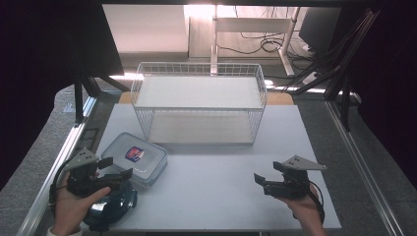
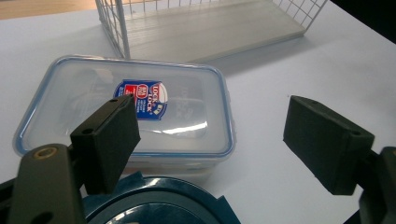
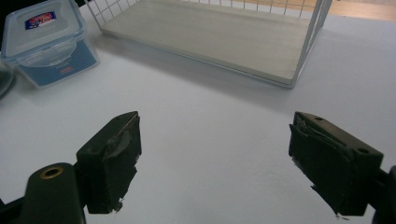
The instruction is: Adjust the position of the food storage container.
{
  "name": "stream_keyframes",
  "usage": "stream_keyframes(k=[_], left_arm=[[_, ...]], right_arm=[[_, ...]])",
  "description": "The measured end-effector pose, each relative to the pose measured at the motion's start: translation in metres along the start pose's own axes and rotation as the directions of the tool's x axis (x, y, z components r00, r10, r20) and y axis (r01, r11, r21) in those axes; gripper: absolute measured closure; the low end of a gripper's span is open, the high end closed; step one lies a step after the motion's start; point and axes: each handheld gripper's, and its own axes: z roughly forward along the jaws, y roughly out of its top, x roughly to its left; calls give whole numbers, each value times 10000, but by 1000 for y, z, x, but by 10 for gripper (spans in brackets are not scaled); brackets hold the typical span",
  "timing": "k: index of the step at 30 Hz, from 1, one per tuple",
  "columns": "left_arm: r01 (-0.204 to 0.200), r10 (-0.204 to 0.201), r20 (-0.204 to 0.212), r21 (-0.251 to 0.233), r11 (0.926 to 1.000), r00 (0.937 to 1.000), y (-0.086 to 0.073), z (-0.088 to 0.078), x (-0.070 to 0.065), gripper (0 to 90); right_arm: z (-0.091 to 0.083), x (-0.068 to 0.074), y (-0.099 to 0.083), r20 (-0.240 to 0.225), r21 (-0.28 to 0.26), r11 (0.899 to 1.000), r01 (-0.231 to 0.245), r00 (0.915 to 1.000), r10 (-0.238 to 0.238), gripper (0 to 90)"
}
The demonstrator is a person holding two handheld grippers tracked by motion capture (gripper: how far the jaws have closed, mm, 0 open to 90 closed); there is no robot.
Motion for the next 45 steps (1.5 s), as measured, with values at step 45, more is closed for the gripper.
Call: stream_keyframes(k=[45], left_arm=[[281, -235, -431, 1102, 9935, 9988, 24, 16, 56, 320]], right_arm=[[1, 4, 2, 509, 447, 9990, -58, 9987, 36, 205]])
